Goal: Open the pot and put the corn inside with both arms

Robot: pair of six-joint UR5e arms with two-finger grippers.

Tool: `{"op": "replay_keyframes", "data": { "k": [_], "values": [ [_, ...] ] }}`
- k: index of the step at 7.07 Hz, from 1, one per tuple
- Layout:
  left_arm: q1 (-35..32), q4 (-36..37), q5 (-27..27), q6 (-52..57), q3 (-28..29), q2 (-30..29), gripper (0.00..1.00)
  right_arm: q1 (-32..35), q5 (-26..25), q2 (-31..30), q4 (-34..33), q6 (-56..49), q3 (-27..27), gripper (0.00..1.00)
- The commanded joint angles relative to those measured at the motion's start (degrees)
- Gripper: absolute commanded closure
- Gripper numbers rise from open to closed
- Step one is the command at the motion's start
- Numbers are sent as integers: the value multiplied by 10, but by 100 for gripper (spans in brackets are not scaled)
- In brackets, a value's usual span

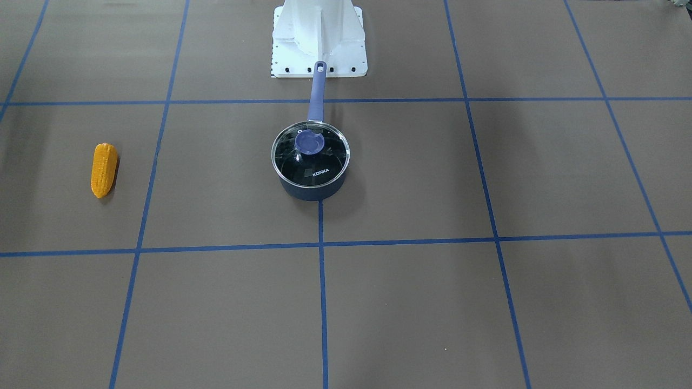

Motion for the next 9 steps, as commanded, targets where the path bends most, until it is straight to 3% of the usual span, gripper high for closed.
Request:
{"op": "replay_keyframes", "data": {
  "k": [1,4,6,7,9],
  "values": [
    [0,0,-1,0,0,1,1,0,0,-6,1,-10,4,0],
    [1,-3,-2,-2,-16,-5,1,-11,0,14,1,-5,8,0],
    [11,1,-10,-4,-39,-5,1,-50,0,10,1,-4,50,0],
    [30,0,-35,-42,-40,-13,1,-66,0,6,0,-5,70,0],
    [131,-6,-31,-194,-100,-22,1,-101,4,6,0,-2,95,0]
  ]
}}
